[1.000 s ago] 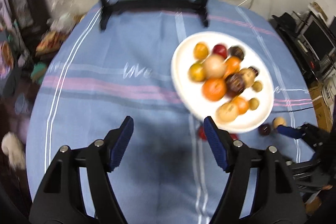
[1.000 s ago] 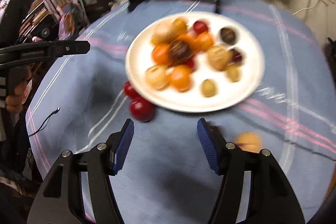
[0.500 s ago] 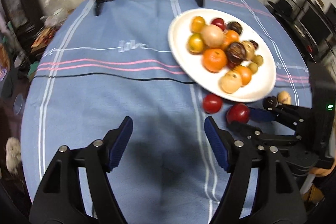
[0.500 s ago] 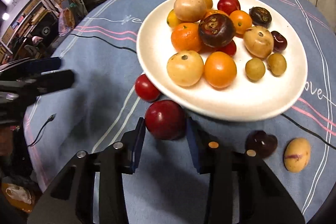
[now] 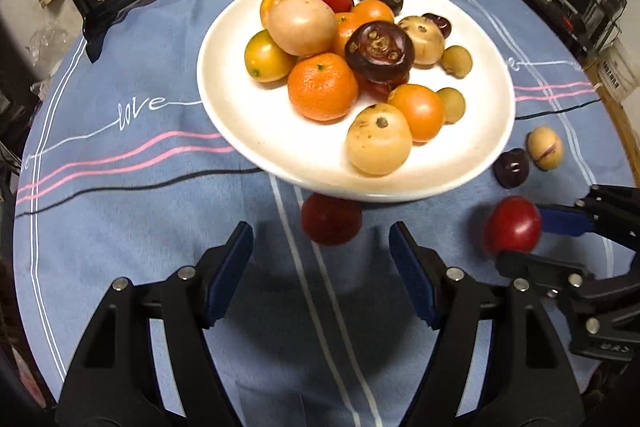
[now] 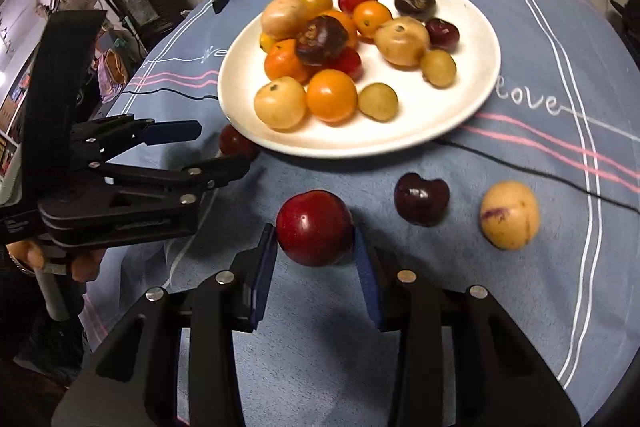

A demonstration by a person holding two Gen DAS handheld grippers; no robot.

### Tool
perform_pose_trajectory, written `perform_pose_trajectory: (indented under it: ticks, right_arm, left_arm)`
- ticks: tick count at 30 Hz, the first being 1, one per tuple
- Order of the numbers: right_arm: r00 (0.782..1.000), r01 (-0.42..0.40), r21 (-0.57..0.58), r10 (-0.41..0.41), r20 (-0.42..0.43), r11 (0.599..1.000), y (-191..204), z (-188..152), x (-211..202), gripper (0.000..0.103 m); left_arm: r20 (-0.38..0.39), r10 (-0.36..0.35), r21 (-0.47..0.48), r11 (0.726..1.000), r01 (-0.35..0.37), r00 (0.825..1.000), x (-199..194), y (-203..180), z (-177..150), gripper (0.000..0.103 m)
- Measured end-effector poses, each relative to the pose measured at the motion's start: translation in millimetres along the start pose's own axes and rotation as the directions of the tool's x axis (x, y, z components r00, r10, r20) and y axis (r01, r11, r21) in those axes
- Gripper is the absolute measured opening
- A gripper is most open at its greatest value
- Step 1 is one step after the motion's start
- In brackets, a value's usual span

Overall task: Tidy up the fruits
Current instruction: 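Grasp a red fruit with the left gripper while the right grasps another red fruit, then carry both red fruits onto the white plate and open both grippers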

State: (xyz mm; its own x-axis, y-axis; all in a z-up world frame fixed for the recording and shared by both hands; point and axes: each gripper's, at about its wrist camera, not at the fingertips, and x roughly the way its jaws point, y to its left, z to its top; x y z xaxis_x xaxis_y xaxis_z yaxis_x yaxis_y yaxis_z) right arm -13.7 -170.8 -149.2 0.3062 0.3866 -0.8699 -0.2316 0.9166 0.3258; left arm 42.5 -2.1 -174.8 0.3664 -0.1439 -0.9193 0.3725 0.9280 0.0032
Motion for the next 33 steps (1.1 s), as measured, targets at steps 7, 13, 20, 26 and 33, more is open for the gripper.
perform_pose_trajectory:
  ticks: [7, 13, 20, 26, 33]
  right_arm:
    - [1.000, -0.001, 0.009, 0.001, -0.016, 1.000, 0.9, -1.5, 6.6, 0.039]
    - [1.000, -0.002, -0.002, 0.002, -0.030, 1.000, 4.1, -4.7, 7.2, 0.039]
    - [0.999, -0.011, -0.007, 0.010, -0.039, 1.000, 7.4, -11.8, 5.8, 0.039]
    - [0.999, -0.024, -0.017, 0.024, -0.037, 1.000, 13.1, -17.9, -0.5, 0.039]
    - [0.999, -0.028, -0.040, 0.027, -0.022, 0.999, 22.0, -24.0, -8.6, 0.039]
  left_arm:
    - [-0.022, -0.029, -0.011, 1.000, 0.029, 0.999, 12.8, 5.7, 7.2, 0.038]
    - [-0.025, -0.012, -0.014, 1.000, 0.012, 1.000, 7.9, 6.7, 6.9, 0.033]
    - [-0.003, -0.006, -0.037, 0.999, 0.006, 1.000, -12.4, 8.3, -3.7, 0.033]
    - [0.019, 0.000, -0.043, 0.999, 0.000, 1.000, -30.5, 1.7, -11.4, 0.033]
    - [0.054, 0.013, -0.039, 0.999, -0.011, 0.998, -52.4, -6.0, -19.8, 0.033]
